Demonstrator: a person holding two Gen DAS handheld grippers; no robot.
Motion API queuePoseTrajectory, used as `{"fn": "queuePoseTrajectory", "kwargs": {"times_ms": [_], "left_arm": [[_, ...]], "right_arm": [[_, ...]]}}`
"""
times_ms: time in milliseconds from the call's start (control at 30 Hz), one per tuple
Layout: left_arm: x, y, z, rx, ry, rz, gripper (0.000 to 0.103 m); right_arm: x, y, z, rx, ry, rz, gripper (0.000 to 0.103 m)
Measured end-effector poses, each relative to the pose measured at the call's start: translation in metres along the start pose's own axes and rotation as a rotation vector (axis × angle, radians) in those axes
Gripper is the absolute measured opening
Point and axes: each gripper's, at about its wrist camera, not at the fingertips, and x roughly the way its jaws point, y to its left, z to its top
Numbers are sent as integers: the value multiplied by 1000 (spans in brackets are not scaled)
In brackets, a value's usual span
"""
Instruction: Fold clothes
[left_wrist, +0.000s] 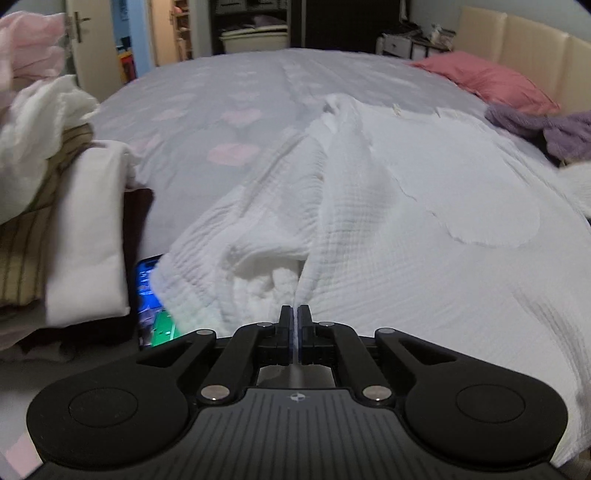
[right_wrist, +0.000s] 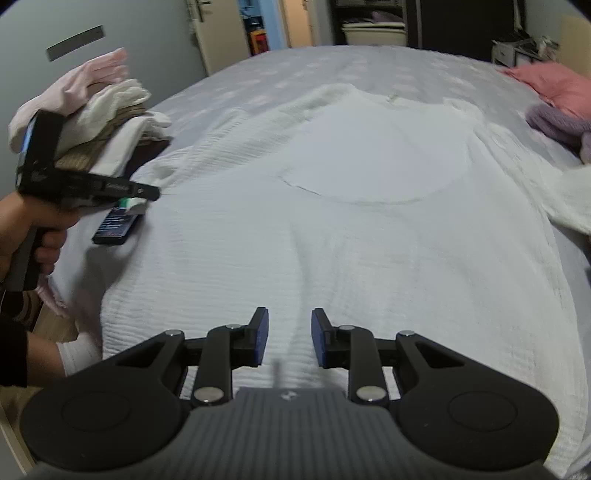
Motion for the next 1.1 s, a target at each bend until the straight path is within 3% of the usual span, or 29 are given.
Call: {"fn": "queuePoseTrajectory", "kwargs": {"times_ms": [67,133,200,300,467,500,533,567,600,733,833,1000,1033,1100], "left_arm": [[-5,-3,0,-9,-12,-41,0],[-2,-16,9,56,38,-87,1],[-4,-23,14,92,43,-73,3],[-12,-15,25,67,12,-60,20],[-15,23,55,28,-45,11,25],[-12,30,60,27,-47,26,29],[-10,35,62,31,-32,38,42],[-7,40,63,36,-18,51,49],[-4,45,64,40,-3,64,52],[-2,60,58,16,21,109,52],[-1,67,54,-4,2,99,51],[13,64,52,29,3,117,51],[19,64,52,34,13,120,48],[29,66,51,28,41,113,16]], "right_arm": [[0,6,0,-29,-5,9,31],[0,9,0,-45,-4,8,31],[0,10,1,-44,-3,8,31],[-2,10,2,-42,-10,9,32],[-2,9,4,-38,-16,22,32],[-2,9,4,-39,-14,24,32],[-2,9,4,-40,-14,25,32],[-3,9,4,-40,-14,27,32],[-3,9,4,-41,-15,29,32],[-6,10,5,-34,-24,43,32],[-5,10,4,-33,-18,49,32],[-6,11,3,-29,-12,61,32],[-6,11,3,-28,-12,63,32],[-6,12,3,-25,-12,64,33]]}}
